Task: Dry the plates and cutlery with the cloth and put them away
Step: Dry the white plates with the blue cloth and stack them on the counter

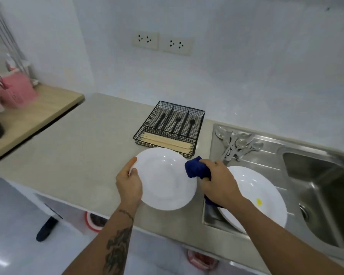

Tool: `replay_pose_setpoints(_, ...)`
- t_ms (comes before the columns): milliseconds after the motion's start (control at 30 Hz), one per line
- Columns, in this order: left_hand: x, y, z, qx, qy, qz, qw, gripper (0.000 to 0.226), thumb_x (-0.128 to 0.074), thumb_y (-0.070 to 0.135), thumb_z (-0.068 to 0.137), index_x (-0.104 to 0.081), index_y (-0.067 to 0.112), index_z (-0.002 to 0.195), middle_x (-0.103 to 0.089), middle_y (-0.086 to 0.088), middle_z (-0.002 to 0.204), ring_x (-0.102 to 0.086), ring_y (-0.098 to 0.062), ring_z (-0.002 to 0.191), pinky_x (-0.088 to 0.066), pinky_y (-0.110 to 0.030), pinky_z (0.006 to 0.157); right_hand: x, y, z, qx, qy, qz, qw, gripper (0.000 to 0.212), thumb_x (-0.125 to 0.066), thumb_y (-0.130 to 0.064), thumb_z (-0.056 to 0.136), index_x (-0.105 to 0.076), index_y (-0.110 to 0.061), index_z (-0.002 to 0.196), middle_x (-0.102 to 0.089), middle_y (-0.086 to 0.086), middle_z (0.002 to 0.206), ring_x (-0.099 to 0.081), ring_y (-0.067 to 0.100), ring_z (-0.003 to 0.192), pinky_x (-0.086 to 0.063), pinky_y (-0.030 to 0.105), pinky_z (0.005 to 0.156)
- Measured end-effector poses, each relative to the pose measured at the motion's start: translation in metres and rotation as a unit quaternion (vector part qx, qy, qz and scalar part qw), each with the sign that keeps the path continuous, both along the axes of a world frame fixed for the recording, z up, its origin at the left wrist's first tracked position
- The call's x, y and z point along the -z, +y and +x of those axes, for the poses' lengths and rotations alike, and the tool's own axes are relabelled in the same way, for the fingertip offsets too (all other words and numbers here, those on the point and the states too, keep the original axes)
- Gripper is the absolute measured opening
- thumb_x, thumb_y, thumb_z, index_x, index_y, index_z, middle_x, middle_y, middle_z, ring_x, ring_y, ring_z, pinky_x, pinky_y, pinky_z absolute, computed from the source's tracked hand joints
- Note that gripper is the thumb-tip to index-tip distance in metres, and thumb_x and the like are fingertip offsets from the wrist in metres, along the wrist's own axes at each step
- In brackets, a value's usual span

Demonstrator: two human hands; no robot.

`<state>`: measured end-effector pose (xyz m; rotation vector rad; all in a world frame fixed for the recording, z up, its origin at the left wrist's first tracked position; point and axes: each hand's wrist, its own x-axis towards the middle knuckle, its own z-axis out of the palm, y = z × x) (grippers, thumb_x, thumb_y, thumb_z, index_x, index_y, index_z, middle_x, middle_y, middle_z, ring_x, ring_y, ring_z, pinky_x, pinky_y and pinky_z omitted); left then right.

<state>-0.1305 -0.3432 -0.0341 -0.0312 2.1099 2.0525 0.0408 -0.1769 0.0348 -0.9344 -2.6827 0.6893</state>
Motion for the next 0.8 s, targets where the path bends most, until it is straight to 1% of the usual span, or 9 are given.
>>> replay_pose_setpoints(100,0.008,0.001,-0.003,0.002,-0.012,0.001,1.0,0.041,-0.045,0.002,0.095,-0.07,0.021,0.122,-0.063,-0.001,0.13,-0.057,-0.025,0.119,-0.043,-0.044,0.109,0.0,0.002,0.001,0.004,0.021,-0.019,1.0,0.052,-0.057,-0.011,0.08,-0.054,-0.029,0.129,-0.051,0.002,0.099,-0.051,0.019,0.087,-0.037,0.029,0.074)
replay_pose_setpoints(167,0.012,0.0,-0.003,0.002,-0.016,0.002,1.0,0.041,-0.045,0.002,0.095,-0.07,0.019,0.122,-0.063,0.0,0.13,-0.056,-0.024,0.12,-0.043,-0.043,0.109,-0.001,0.004,0.002,0.008,0.029,-0.038,0.999,0.051,-0.057,-0.012,0.078,-0.055,-0.029,0.126,-0.053,0.003,0.102,-0.052,0.019,0.089,-0.038,0.029,0.076)
replay_pose_setpoints(233,0.015,0.0,-0.003,0.0,-0.02,0.001,1.0,0.041,-0.044,0.002,0.096,-0.07,0.02,0.122,-0.062,0.0,0.131,-0.055,-0.024,0.12,-0.042,-0.042,0.109,-0.001,0.006,0.003,0.012,0.036,-0.055,0.998,0.05,-0.055,-0.014,0.076,-0.056,-0.03,0.124,-0.056,0.003,0.105,-0.054,0.02,0.09,-0.042,0.031,0.078)
replay_pose_setpoints(333,0.017,0.001,-0.003,0.001,-0.017,-0.015,1.0,0.041,-0.045,0.001,0.095,-0.072,0.022,0.117,-0.062,0.0,0.131,-0.055,-0.023,0.118,-0.043,-0.038,0.108,-0.003,0.012,0.006,0.021,0.045,-0.069,0.996,0.048,-0.052,-0.011,0.076,-0.057,-0.033,0.119,-0.059,0.003,0.1,-0.058,0.021,0.084,-0.05,0.036,0.076)
replay_pose_setpoints(433,0.019,-0.005,-0.004,0.01,0.013,-0.057,0.998,0.041,-0.046,-0.003,0.093,-0.072,0.019,0.117,-0.064,-0.002,0.129,-0.056,-0.02,0.115,-0.04,-0.028,0.103,-0.006,0.019,0.012,0.034,0.054,-0.074,0.995,0.049,-0.053,-0.005,0.076,-0.058,-0.029,0.119,-0.061,0.002,0.098,-0.059,0.02,0.084,-0.047,0.032,0.072)
replay_pose_setpoints(600,0.024,-0.012,-0.004,0.04,0.038,-0.114,0.992,0.036,-0.054,0.001,0.092,-0.07,0.017,0.12,-0.064,-0.003,0.13,-0.057,-0.025,0.12,-0.041,-0.034,0.109,-0.012,0.032,0.029,0.05,0.072,-0.086,0.992,0.039,-0.052,0.001,0.079,-0.06,-0.024,0.107,-0.063,-0.002,0.086,-0.06,0.016,0.075,-0.042,0.023,0.06)
replay_pose_setpoints(667,0.022,-0.013,-0.003,0.045,0.063,-0.143,0.987,0.035,-0.056,0.003,0.092,-0.069,0.014,0.122,-0.064,-0.006,0.131,-0.057,-0.028,0.122,-0.04,-0.036,0.109,-0.016,0.039,0.039,0.061,0.079,-0.099,0.99,0.037,-0.051,0.003,0.079,-0.059,-0.024,0.103,-0.063,-0.001,0.079,-0.06,0.013,0.069,-0.04,0.02,0.055)
replay_pose_setpoints(733,0.017,-0.012,-0.002,0.039,0.12,-0.178,0.976,0.037,-0.059,0.002,0.089,-0.067,0.01,0.125,-0.062,-0.008,0.133,-0.055,-0.03,0.125,-0.039,-0.039,0.11,-0.021,0.047,0.051,0.076,0.086,-0.106,0.988,0.039,-0.049,0.003,0.078,-0.059,-0.026,0.102,-0.064,0.001,0.075,-0.06,0.013,0.064,-0.04,0.02,0.053)
replay_pose_setpoints(800,0.004,-0.004,0.004,0.024,0.182,-0.192,0.964,0.04,-0.061,0.001,0.087,-0.066,0.011,0.125,-0.061,-0.006,0.134,-0.054,-0.026,0.125,-0.039,-0.04,0.11,-0.026,0.054,0.064,0.098,0.092,-0.117,0.984,0.045,-0.047,0.004,0.078,-0.058,-0.032,0.104,-0.065,0.002,0.074,-0.061,0.011,0.062,-0.041,0.018,0.05)
